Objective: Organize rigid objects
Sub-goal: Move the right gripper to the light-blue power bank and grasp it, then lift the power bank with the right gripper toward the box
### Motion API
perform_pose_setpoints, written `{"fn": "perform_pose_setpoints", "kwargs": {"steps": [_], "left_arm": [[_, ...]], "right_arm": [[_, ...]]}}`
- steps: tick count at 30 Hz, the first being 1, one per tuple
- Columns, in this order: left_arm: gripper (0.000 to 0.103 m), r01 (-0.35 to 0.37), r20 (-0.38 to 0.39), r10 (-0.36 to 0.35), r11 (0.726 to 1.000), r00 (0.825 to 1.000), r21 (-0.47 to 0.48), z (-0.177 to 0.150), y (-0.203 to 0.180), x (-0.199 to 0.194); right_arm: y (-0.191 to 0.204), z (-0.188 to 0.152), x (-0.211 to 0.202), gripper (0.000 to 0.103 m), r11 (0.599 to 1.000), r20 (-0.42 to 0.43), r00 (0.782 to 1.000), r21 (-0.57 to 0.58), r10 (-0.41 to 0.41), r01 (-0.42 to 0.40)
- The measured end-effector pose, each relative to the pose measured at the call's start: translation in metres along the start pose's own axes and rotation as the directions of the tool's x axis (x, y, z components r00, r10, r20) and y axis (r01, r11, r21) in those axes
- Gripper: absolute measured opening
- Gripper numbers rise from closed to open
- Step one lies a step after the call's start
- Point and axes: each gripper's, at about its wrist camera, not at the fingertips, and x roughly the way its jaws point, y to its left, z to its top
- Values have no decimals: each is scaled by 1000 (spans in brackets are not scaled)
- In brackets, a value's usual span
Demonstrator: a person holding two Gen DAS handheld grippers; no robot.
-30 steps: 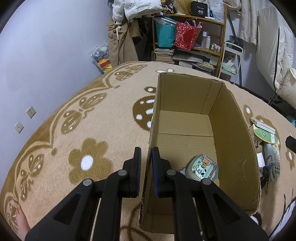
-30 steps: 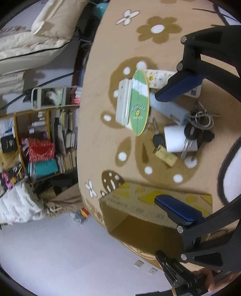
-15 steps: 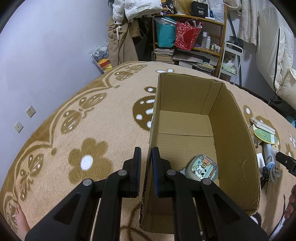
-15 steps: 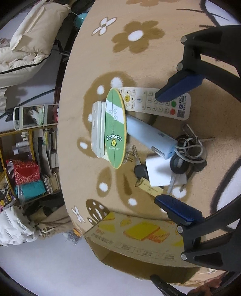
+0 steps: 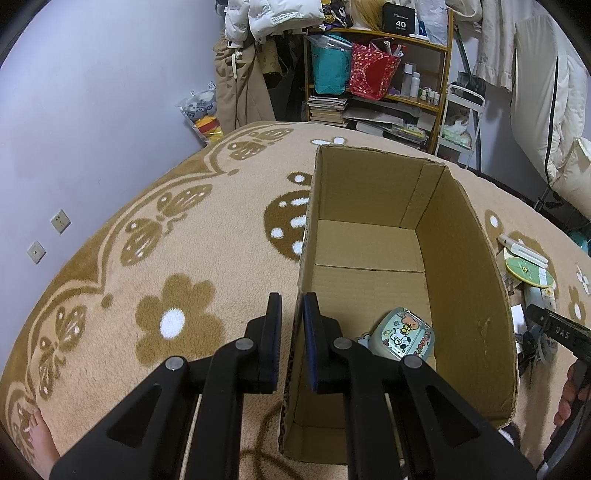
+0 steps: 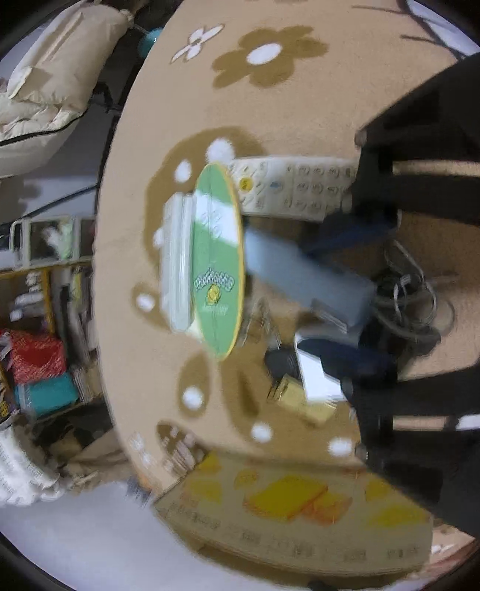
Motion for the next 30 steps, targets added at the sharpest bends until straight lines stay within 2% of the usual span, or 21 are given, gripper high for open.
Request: {"fn": "perform_pose_setpoints", "kwargs": {"steps": [3,7,13,17,21,26,30], "left_arm": [[10,-1,0,1,1000,1000,-1,-1,-1,0],[10,0,0,0,1000,1000,-1,0,0,0],[10,-4,-1,4,1000,1000,2,0,0,1],[10,-3,-2,3,1000,1000,-3,0,-1,1],[10,-9,-2,9,1000,1000,5,1,0,2],[10,2,-3,-2,1000,1000,-8,2,1,3],[10,0,-2,0,1000,1000,-6,2,0,3]], "right_arm": [[-9,4,5,45,998,-8,1000,57,30,-29],[-13,5,17,46,996,-16,1000,83,26,-25],[1,2,24,41,997,-9,997,-4,-72,72],[-4,0,20,32,998,-21,998,16,-61,61],[-9,-2,8,31,999,-17,1000,27,-16,16],[-4,0,-6,30,1000,-9,1000,9,-17,17],[1,-5,-19,29,1000,-13,1000,6,18,-18]]}}
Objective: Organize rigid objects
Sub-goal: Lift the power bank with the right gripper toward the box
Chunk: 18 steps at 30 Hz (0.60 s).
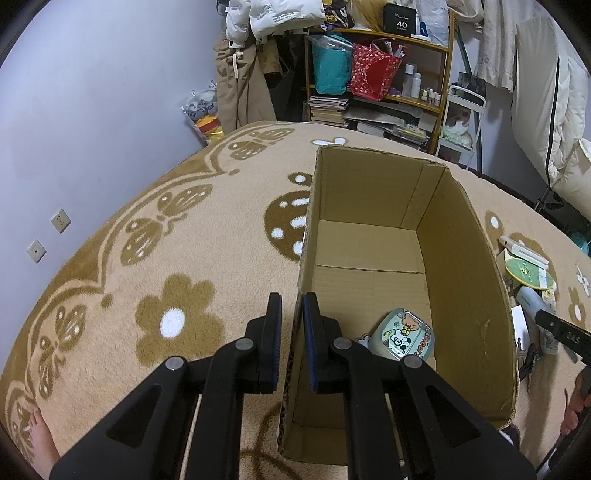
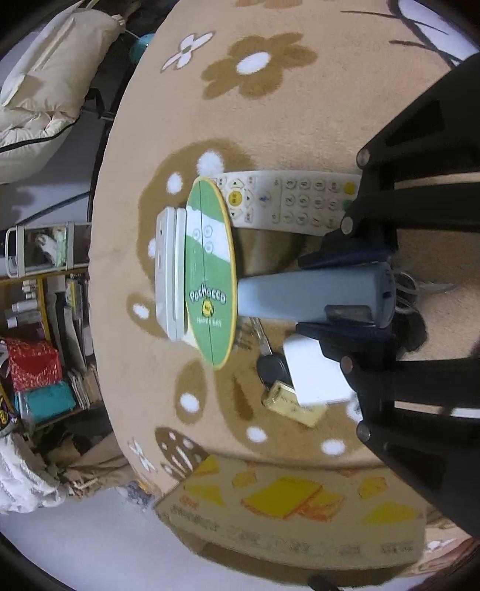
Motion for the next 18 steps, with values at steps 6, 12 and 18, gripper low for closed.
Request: {"fn": "perform_pose_setpoints", "kwargs": {"steps": [6,12,18], "left_arm": [[10,2,0,-2,1000,1000,-3,0,1,0],[10,4,0,-4,1000,1000,-4,0,1,0],[10,0,-1,0,1000,1000,-3,0,1,0]], "right_arm": [[16,0,-17,29,999,24,1000,-41,18,-17],[28,6,-43,29,998,91,995,-49,38,-33],[41,9,-59,29,995,145,988,-86,56,-44]]}}
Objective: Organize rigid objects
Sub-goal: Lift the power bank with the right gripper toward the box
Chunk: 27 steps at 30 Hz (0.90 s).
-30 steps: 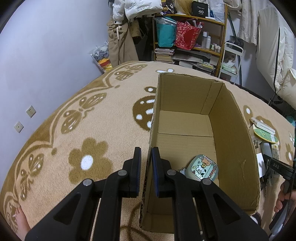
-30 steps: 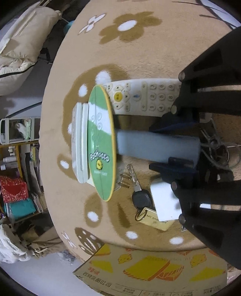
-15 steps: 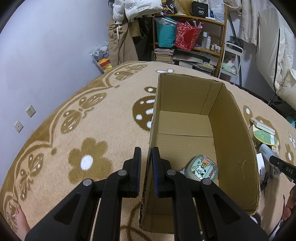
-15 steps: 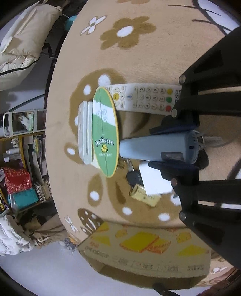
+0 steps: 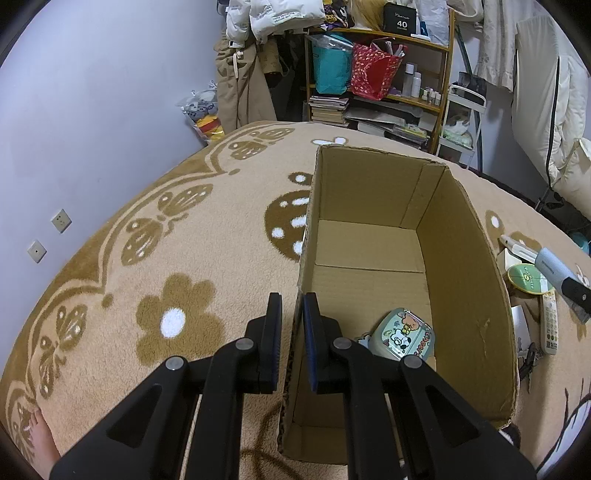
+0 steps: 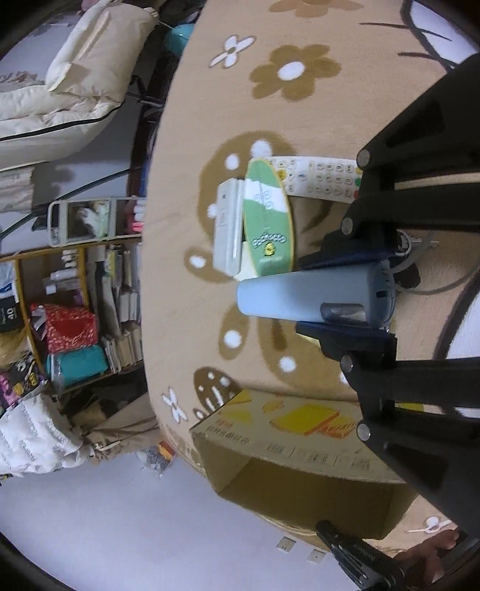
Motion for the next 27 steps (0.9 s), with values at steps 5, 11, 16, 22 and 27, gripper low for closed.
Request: {"fn": "perform_pose_setpoints", "kwargs": {"steps": [5,11,16,22,27], "left_arm": [[10,-2,0,2,1000,1000,-1,0,0,0],[10,-11,1,10,1000,1000,13,-1,-2,-1],[9,-7,1,7,1000,1000,8,-1,0,-1],[8,-9,1,9,1000,1000,9,0,0,-1],[8,-4,0,4,1000,1000,4,0,1,-1]], "right_arm": [[17,8,-11,29,999,43,998,-30,43,-42],[49,19,-24,29,990,98,988,-96,116,-107],[85,25,-27,29,971,110,978,-182,175,-153],[125,22,-29,29,941,102,965,-268,243,-209],[143,7,-14,29,920,55,960,-306,273,-244]]}}
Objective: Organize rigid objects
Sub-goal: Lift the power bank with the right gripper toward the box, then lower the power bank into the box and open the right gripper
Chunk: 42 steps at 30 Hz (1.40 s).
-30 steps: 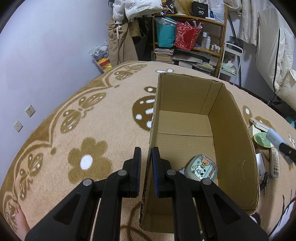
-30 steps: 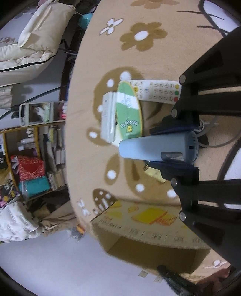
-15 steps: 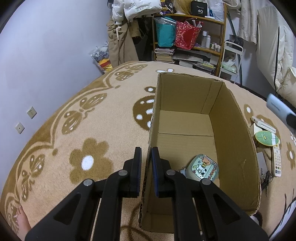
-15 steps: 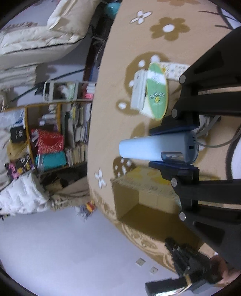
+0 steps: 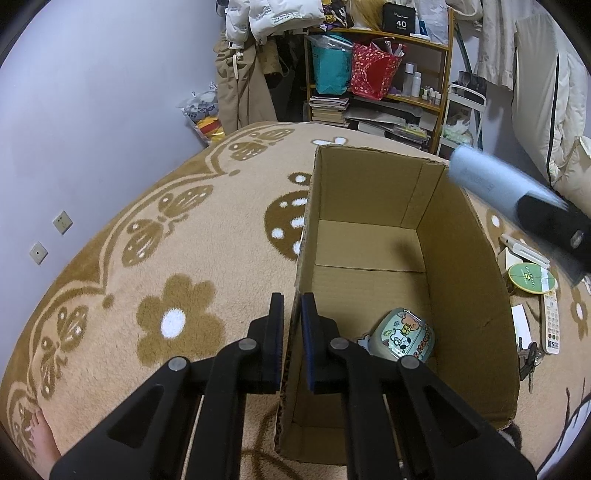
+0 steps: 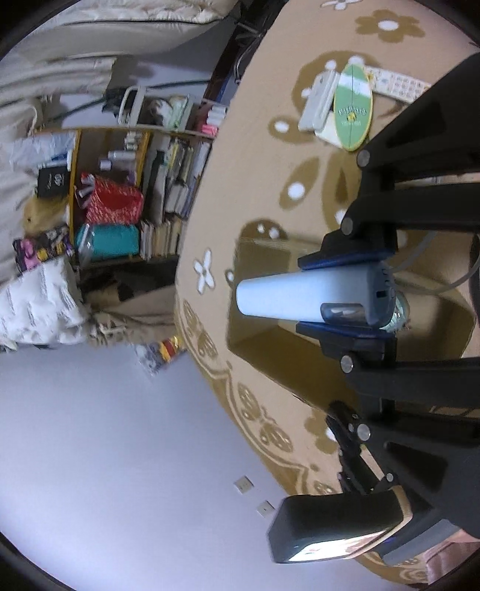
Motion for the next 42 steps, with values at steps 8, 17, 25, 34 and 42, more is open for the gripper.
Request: {"fn": "perform_pose_setpoints", "kwargs": {"steps": [8,17,25,34,42], "left_arm": [[8,6,1,-6,1000,1000,-6,0,1,1],[8,11,0,-11,1000,1000,-11,0,1,1],[8,11,-2,-11,1000,1000,-12,0,0,1],[7,14,-5,-14,1000,1000,-12,-2,-2,2],[7,13,-5,-13,1000,1000,-7,-2,-2,1]], "right_arm": [[8,-16,20,29,999,-64,998,-41,17,-19],[1,-27,39,29,1000,-118,993,-16,10,-12],[0,-32,46,29,999,-128,991,-26,24,-27],[-6,-18,13,37,1000,-33,999,-14,13,-13],[-35,-13,-13,97,995,-5,996,23,-94,94]]}}
